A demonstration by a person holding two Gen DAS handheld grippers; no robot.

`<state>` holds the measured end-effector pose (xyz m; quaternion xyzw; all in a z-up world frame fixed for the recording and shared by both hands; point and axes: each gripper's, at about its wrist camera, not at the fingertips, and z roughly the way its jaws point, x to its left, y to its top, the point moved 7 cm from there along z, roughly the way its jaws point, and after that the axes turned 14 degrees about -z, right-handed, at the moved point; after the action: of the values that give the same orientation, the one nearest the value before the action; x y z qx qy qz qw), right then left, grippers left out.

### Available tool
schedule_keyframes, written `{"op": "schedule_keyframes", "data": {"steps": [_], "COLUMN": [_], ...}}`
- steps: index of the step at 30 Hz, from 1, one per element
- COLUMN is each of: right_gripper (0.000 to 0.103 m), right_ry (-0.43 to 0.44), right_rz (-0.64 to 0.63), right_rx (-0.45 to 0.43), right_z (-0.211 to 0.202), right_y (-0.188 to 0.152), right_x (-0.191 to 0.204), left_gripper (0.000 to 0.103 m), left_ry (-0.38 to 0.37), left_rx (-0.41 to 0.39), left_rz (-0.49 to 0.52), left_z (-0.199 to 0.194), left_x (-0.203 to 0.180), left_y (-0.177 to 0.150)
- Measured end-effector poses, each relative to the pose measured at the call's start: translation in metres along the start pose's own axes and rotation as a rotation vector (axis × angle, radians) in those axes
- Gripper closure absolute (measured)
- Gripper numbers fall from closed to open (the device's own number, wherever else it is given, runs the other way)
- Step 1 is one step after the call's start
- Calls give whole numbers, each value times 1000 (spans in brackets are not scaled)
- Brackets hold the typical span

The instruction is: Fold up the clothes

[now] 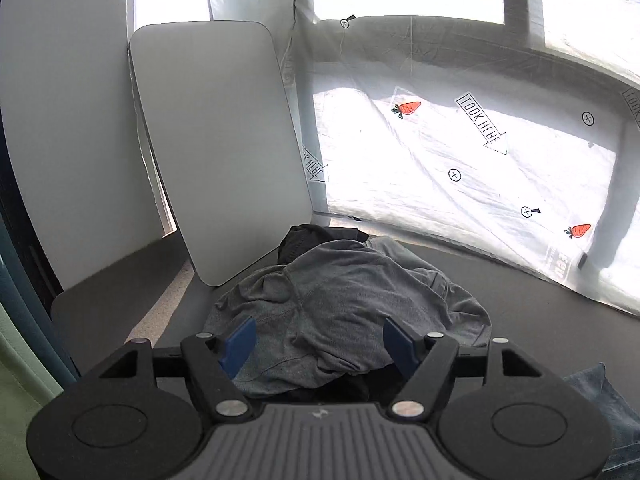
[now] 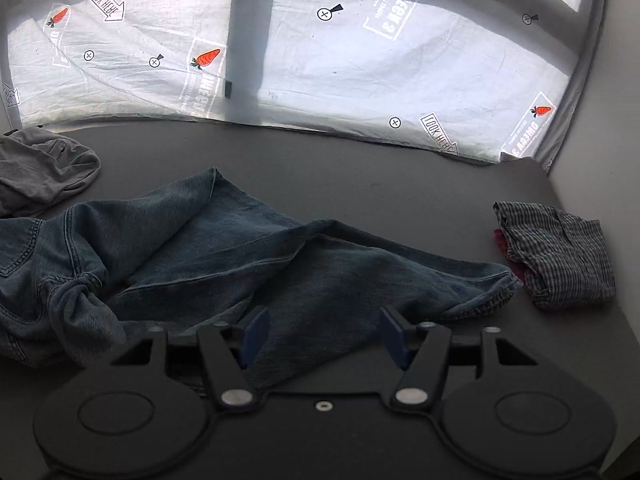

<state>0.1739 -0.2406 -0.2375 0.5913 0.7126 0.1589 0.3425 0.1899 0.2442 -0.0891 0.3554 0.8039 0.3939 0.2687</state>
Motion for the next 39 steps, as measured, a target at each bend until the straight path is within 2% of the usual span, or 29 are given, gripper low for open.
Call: {"op": "schedule_keyframes", "data": {"steps": [1,4,7,11,15,19,21,24,27,29,30,31,32,33,39], "right_gripper": [41,41,41,41,40,40,41,41,41,48,55,69,75,96,97], "right_ry": [-1,6,32,64,46,38,36,28,-28,-59,-61,-59,-74,-100,-371], "right_rz": [22,114,233,360,380,471,541,644,707,724,731,732,723,700,414], "right_rx": [18,79,120,169,206,234,228,199,171,192,208,219,214,203,83], "right_z": [5,24,41,62,83,109,125,143,162,180,190,198,203,201,122], "right_y": [-6,-21,-33,-48,-61,-72,-75,-74,-67,-64,-63,-62,-59,-55,-13], "right_x": [-5,-20,-36,-58,-79,-102,-117,-142,-168,-179,-184,-187,-190,-192,-206], "left_gripper": [31,31,31,31,31,31,36,48,57,62,65,66,71,74,80], "left_ry": [-31,-124,-220,-340,-349,-348,-318,-261,-239,-228,-221,-216,-210,-205,-194], "left_rx": [7,119,280,553,657,773,788,774,763,759,755,748,741,734,684], "left_rz": [18,66,85,67,138,40,4,-6,-15,-17,-16,-17,-18,-19,-38], "left_z": [0,9,21,37,47,61,67,72,74,75,76,76,77,77,75], "left_x": [-9,-48,-86,-133,-165,-180,-182,-184,-182,-181,-181,-181,-181,-181,-177], "left_y": [-2,-36,-95,-178,-225,-259,-266,-268,-267,-266,-266,-265,-264,-263,-242]}}
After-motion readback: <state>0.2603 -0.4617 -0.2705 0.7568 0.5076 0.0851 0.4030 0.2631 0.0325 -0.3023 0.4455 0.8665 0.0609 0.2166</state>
